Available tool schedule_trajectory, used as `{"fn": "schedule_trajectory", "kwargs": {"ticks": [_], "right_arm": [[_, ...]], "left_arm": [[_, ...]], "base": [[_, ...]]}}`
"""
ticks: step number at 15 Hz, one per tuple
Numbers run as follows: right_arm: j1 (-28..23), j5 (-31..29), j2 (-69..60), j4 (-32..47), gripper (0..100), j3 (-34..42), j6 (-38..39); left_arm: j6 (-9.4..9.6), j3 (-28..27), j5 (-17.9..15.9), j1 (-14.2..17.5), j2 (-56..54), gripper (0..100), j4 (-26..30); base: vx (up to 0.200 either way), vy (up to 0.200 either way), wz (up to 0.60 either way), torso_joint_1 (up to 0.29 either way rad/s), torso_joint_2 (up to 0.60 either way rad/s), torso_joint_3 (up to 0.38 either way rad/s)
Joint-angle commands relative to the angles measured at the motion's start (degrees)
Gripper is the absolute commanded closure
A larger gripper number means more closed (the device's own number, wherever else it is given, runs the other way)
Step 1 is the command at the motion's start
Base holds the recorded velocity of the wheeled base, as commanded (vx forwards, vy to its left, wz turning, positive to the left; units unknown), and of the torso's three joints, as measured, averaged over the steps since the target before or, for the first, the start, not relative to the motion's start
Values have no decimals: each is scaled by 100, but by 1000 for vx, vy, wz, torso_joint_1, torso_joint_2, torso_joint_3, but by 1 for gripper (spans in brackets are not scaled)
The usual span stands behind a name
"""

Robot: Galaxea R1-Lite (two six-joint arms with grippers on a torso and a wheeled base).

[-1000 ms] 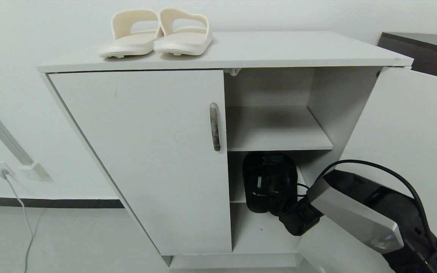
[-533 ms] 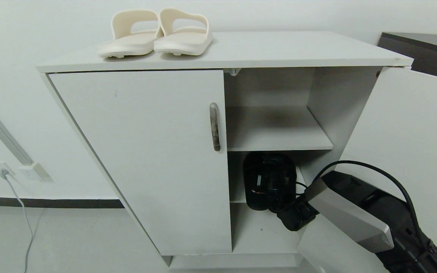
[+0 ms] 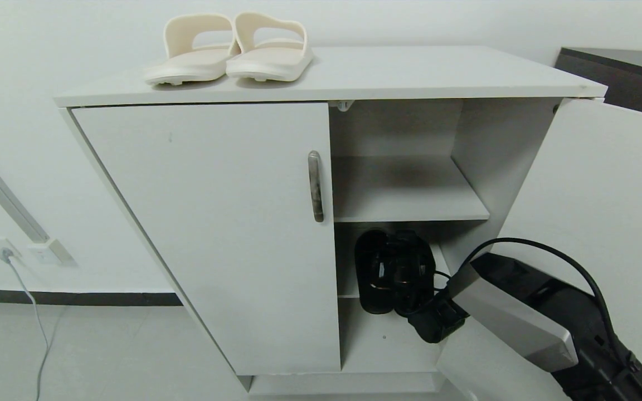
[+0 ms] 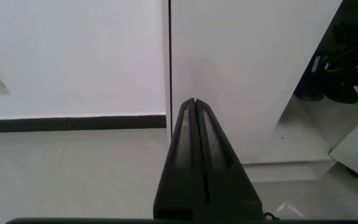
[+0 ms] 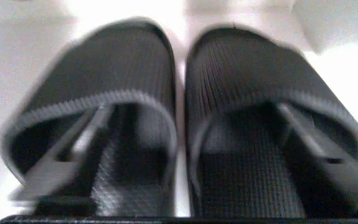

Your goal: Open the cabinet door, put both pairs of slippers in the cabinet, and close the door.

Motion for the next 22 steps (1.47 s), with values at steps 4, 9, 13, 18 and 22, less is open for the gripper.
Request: {"fn": "schedule_trajectory", "kwargs": {"ticks": [4, 9, 13, 18, 22], "right_arm": [[146, -19, -756, -459, 0, 1252, -1], [577, -45, -1996, -1303, 0, 3388, 8], [1192, -27, -2839, -1936, 0, 5225, 210], [1271, -27, -2804, -2094, 0, 5400, 456], [1289, -27, -2620, -2173, 0, 5392, 456]], "left_arm": [[-15, 0, 2, 0, 7, 100, -1], [-6, 0, -7, 0, 7, 100, -1], [11, 0, -7, 0, 7, 100, -1], [-24, 0, -7, 0, 7, 100, -1], [-33, 0, -7, 0, 7, 100, -1]], "base": [[0, 0, 0, 0, 0, 0], [0, 0, 0, 0, 0, 0], [0, 0, 0, 0, 0, 0], [0, 0, 0, 0, 0, 0], [-100, 0, 0, 0, 1, 4]]}}
